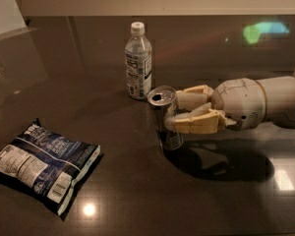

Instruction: Place redbull can upright

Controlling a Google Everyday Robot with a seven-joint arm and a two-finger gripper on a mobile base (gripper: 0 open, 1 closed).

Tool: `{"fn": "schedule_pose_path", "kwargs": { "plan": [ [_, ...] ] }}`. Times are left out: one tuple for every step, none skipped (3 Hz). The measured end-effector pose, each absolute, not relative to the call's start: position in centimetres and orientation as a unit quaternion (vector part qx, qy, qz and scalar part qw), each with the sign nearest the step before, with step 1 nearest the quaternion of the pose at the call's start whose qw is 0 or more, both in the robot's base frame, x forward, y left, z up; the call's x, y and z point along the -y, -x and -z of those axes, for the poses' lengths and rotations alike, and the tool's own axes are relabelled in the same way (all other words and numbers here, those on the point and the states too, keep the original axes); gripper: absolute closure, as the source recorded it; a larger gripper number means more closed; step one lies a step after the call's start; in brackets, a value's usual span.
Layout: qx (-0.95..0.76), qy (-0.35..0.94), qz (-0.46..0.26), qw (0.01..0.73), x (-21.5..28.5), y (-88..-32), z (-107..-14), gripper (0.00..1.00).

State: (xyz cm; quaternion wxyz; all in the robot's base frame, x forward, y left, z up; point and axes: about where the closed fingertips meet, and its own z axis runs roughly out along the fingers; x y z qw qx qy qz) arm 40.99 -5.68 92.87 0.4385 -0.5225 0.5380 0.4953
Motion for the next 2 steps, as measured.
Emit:
{"fn": "schedule_pose_path", "kwargs": {
  "plan": [
    [-0.526,0.508,-0.515,0.447,5.93,-41.43,-91.90,1.00],
    [-0.514,0.500,-0.529,0.454,5.79,-41.67,-91.52,1.00]
  ]
}}
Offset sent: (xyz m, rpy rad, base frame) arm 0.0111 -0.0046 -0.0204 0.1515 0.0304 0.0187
